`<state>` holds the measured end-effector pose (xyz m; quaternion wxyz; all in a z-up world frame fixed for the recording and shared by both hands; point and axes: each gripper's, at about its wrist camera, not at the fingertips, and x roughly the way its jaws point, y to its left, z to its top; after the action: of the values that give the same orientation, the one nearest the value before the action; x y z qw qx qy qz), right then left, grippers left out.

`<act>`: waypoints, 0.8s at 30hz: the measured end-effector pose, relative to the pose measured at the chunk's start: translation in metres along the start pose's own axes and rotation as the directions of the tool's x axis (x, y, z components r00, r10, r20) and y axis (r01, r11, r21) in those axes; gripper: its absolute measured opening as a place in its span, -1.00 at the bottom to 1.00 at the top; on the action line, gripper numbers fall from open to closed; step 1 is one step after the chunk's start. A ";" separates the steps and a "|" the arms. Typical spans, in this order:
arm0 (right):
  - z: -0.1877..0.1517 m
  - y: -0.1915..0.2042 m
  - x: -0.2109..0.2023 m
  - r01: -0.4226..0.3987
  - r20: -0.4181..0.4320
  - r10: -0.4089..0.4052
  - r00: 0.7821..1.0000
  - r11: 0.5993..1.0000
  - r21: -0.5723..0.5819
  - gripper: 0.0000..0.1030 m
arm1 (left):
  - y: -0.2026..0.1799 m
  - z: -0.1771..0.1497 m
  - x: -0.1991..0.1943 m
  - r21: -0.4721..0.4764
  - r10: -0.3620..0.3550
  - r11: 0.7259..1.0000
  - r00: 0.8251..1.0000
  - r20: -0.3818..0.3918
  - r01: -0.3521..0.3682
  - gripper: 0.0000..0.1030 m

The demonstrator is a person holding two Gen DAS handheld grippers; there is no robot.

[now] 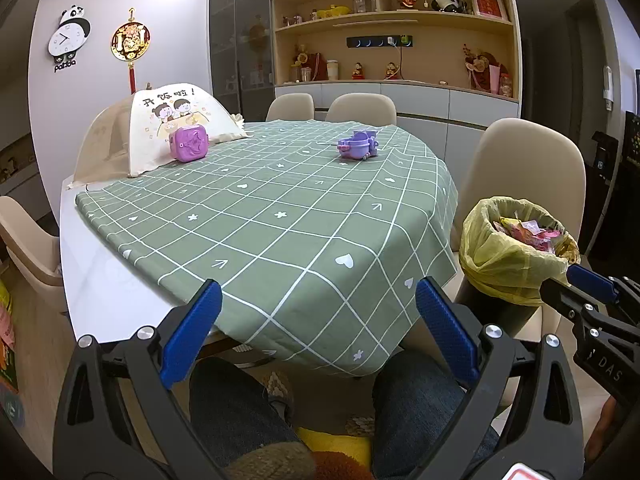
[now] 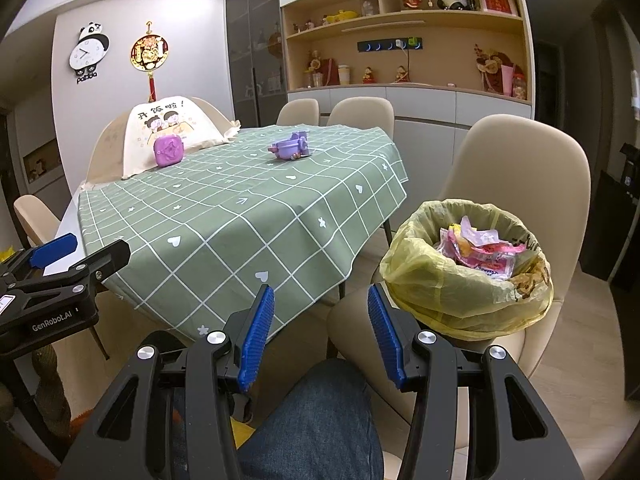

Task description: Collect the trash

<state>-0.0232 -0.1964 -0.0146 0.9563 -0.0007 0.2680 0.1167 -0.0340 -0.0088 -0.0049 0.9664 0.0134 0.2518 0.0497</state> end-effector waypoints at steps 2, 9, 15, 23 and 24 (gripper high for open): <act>0.000 0.000 0.000 0.000 0.001 0.000 1.000 1.000 0.001 -0.10 | 0.000 0.000 0.000 0.000 0.000 1.000 1.000 -0.001 0.000 0.80; 0.000 0.000 0.000 0.001 0.000 -0.001 1.000 1.000 0.001 -0.10 | -0.002 -0.001 0.001 0.004 -0.004 1.000 1.000 -0.003 0.004 0.80; 0.000 -0.001 0.000 -0.001 0.000 0.001 1.000 1.000 0.002 -0.10 | -0.002 -0.001 0.000 0.004 -0.003 1.000 1.000 -0.002 0.003 0.80; 0.000 0.002 -0.002 0.008 0.006 -0.008 1.000 1.000 0.004 -0.10 | -0.001 -0.002 0.002 0.005 -0.006 1.000 1.000 -0.003 0.006 0.80; 0.000 0.002 -0.002 0.008 0.005 -0.008 1.000 1.000 0.004 -0.10 | -0.001 -0.002 0.002 0.005 -0.006 1.000 1.000 -0.003 0.006 0.80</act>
<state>-0.0254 -0.1951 -0.0135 0.9575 0.0007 0.2657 0.1123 -0.0332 -0.0096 -0.0075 0.9662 0.0152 0.2532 0.0462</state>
